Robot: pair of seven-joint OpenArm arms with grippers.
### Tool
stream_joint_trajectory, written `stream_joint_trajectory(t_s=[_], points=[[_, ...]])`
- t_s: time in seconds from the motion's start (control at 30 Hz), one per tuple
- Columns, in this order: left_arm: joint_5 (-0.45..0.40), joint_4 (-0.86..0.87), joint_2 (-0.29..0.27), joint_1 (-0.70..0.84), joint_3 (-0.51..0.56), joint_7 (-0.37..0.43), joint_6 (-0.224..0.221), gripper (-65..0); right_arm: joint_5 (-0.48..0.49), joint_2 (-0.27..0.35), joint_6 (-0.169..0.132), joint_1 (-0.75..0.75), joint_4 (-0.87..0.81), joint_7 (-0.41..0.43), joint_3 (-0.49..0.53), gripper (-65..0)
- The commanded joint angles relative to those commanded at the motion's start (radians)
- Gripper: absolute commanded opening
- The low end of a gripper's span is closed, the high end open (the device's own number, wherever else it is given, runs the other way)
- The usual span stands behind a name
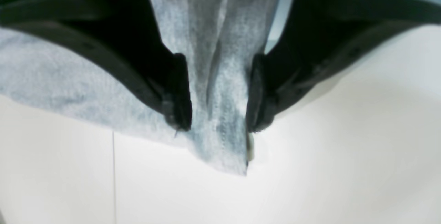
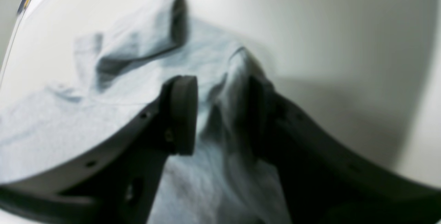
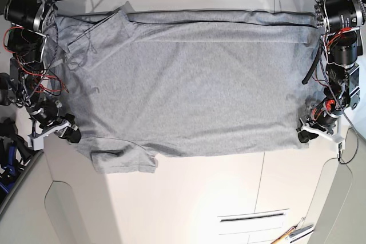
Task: Fold the T-shirt properly
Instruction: 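Move both grippers to the opposite side edge of the shirt, then grasp the opposite edge and fold it over onto the first fold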
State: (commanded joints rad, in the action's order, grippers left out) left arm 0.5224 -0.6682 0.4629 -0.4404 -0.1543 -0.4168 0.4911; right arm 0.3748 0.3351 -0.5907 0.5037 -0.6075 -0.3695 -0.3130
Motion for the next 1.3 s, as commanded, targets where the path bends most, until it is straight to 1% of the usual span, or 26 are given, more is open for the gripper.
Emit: stream_joint_trajectory(t_s=[0.03, 0.07, 0.1, 0.17, 0.2, 0.3, 0.33, 0.37, 0.43, 0.47, 0.5, 0.53, 0.6, 0.67, 0.7, 0.8, 0.93, 0.97, 1.03, 1.1, 1.17, 1.23, 1.3], points=[[0.000, 0.000, 0.000, 0.000, 0.000, -0.003, 0.000, -53.6, 0.000, 0.000, 0.001, 0.000, 0.000, 0.005, 0.027, -41.5], [0.000, 0.000, 0.000, -0.001, 0.000, -0.006, 0.000, -59.1, 0.000, 0.000, 0.004, 0.000, 0.000, 0.011, 0.048, -45.6], [0.000, 0.000, 0.000, -0.001, 0.000, -0.006, 0.000, -64.2, -0.001, 0.000, 0.008, 0.000, 0.000, 0.018, 0.062, -51.7], [0.000, 0.000, 0.000, -0.001, 0.000, -0.006, 0.000, -65.0, -0.001, 0.000, 0.008, 0.000, 0.000, 0.042, 0.069, -65.0], [0.000, 0.000, 0.000, -0.001, 0.000, -0.006, 0.000, -65.0, -0.001, 0.000, 0.008, 0.000, 0.000, 0.060, 0.069, -65.0], [0.000, -0.001, 0.005, -0.009, 0.000, -0.008, 0.003, -65.0, -0.030, 0.000, 0.007, 0.000, -0.028, 0.059, 0.069, -65.0], [0.000, -0.007, 0.009, -0.011, 0.000, -0.014, 0.012, -65.0, -0.047, 0.000, 0.007, 0.000, -0.043, 0.055, 0.069, -65.0], [0.000, -0.021, 0.014, -0.011, 0.000, -0.023, 0.031, -65.0, -0.062, 0.001, 0.007, 0.000, -0.062, 0.047, 0.068, -65.0], [0.000, -0.067, 0.026, -0.010, 0.000, -0.068, 0.071, -65.0, -0.080, 0.001, 0.007, 0.000, -0.114, 0.004, 0.069, -65.0], [0.002, -0.098, 0.032, -0.008, 0.000, -0.101, 0.082, -65.0, -0.079, 0.001, 0.007, -0.001, -0.146, -0.021, 0.068, -65.0], [0.012, -0.133, 0.037, -0.005, 0.000, -0.137, 0.082, -65.0, -0.078, 0.003, 0.007, -0.003, -0.181, -0.046, 0.069, -65.0], [0.024, -0.167, 0.041, -0.002, 0.000, -0.176, 0.079, -65.0, -0.074, 0.004, 0.007, -0.004, -0.212, -0.071, 0.068, -65.0], [0.055, -0.243, 0.053, 0.017, 0.000, -0.245, 0.070, -65.0, -0.032, 0.014, 0.006, -0.020, -0.277, -0.112, 0.068, -65.0], [0.069, -0.333, 0.073, 0.056, 0.000, -0.287, 0.070, -65.0, 0.006, 0.034, 0.006, -0.054, -0.348, -0.135, 0.068, -65.0], [0.069, -0.377, 0.087, 0.080, 0.000, -0.294, 0.068, -65.0, 0.013, 0.043, 0.006, -0.075, -0.383, -0.143, 0.068, -65.0], [0.068, -0.507, 0.131, 0.165, -0.001, -0.300, 0.023, -65.0, 0.030, 0.073, 0.006, -0.153, -0.483, -0.151, 0.068, -65.0], [0.069, -0.654, 0.174, 0.282, -0.002, -0.303, 0.017, -65.0, 0.098, 0.126, 0.007, -0.264, -0.580, -0.151, 0.057, -65.0], [0.068, -0.692, 0.185, 0.313, -0.003, -0.305, 0.006, -65.0, 0.112, 0.137, 0.007, -0.290, -0.600, -0.151, 0.047, -65.0], [0.068, -0.769, 0.200, 0.372, -0.003, -0.319, -0.027, -65.0, 0.121, 0.147, 0.007, -0.341, -0.637, -0.152, 0.008, -65.0], [0.065, -0.842, 0.202, 0.429, -0.003, -0.329, -0.035, -65.0, 0.128, 0.146, 0.007, -0.388, -0.661, -0.158, -0.042, -65.0], [0.064, -0.903, 0.202, 0.483, -0.003, -0.328, -0.034, -65.0, 0.163, 0.146, 0.007, -0.432, -0.663, -0.158, -0.084, -65.0], [0.065, -0.934, 0.201, 0.521, -0.003, -0.328, -0.034, -65.0, 0.195, 0.145, 0.007, -0.475, -0.663, -0.158, -0.107, -65.0], [0.064, -0.936, 0.194, 0.539, -0.003, -0.328, -0.034, -65.0, 0.193, 0.143, 0.011, -0.509, -0.662, -0.159, -0.110, -65.0]])
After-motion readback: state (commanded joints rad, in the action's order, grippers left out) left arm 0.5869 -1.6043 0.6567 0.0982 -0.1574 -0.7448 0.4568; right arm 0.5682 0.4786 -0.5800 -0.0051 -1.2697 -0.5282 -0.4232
